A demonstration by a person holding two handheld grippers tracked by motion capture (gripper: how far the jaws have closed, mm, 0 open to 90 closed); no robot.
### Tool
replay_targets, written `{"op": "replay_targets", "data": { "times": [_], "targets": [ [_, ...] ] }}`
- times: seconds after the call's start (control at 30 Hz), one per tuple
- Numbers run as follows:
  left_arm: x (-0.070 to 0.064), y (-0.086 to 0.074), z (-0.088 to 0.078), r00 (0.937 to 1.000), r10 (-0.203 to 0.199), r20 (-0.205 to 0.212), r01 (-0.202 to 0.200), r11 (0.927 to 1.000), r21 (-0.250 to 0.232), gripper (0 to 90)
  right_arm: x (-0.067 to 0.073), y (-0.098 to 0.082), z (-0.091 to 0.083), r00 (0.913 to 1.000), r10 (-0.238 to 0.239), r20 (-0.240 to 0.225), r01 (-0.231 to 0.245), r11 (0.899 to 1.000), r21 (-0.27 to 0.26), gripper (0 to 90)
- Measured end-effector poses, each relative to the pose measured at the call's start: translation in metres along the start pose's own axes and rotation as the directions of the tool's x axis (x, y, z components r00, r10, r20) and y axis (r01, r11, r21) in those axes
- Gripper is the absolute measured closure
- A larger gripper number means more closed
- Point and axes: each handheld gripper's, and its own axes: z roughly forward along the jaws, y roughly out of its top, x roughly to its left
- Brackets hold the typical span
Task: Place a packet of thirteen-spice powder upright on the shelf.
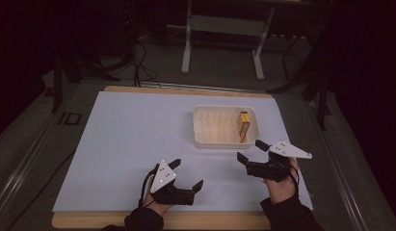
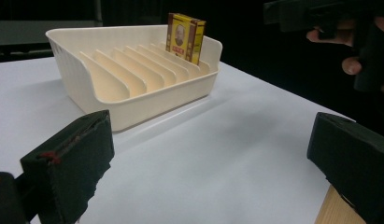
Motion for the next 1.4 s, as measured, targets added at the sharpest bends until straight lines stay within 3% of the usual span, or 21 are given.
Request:
{"op": "replay_targets", "data": {
  "times": [0.57, 0.7, 0.83, 1.17, 1.4],
  "targets": [
    [0.000, 0.000, -0.003, 1.0000, 0.001, -0.004, -0.001, 1.0000, -0.003, 1.5, 0.010, -0.019, -0.019, 0.9942, -0.027, -0.104, 0.030, 0.999, 0.035, 13.2],
    [0.001, -0.001, -0.005, 0.9999, -0.001, -0.011, 0.001, 1.0000, -0.003, 1.5, 0.012, -0.025, -0.021, 0.9890, -0.042, -0.142, 0.049, 0.998, 0.047, 13.1],
    [0.001, -0.002, -0.007, 0.9999, -0.006, -0.015, 0.006, 1.0000, -0.005, 1.5, 0.012, -0.029, -0.023, 0.9875, -0.047, -0.150, 0.056, 0.997, 0.056, 13.1],
    [0.003, -0.003, -0.013, 0.9993, -0.014, -0.036, 0.013, 0.9999, -0.010, 1.5, 0.017, -0.035, -0.027, 0.9688, -0.135, -0.208, 0.148, 0.988, 0.049, 13.0],
    [0.003, -0.003, -0.016, 0.9989, -0.016, -0.043, 0.015, 0.9998, -0.016, 1.5, 0.014, -0.040, -0.029, 0.9656, -0.133, -0.223, 0.150, 0.987, 0.058, 13.0]
  ]
}}
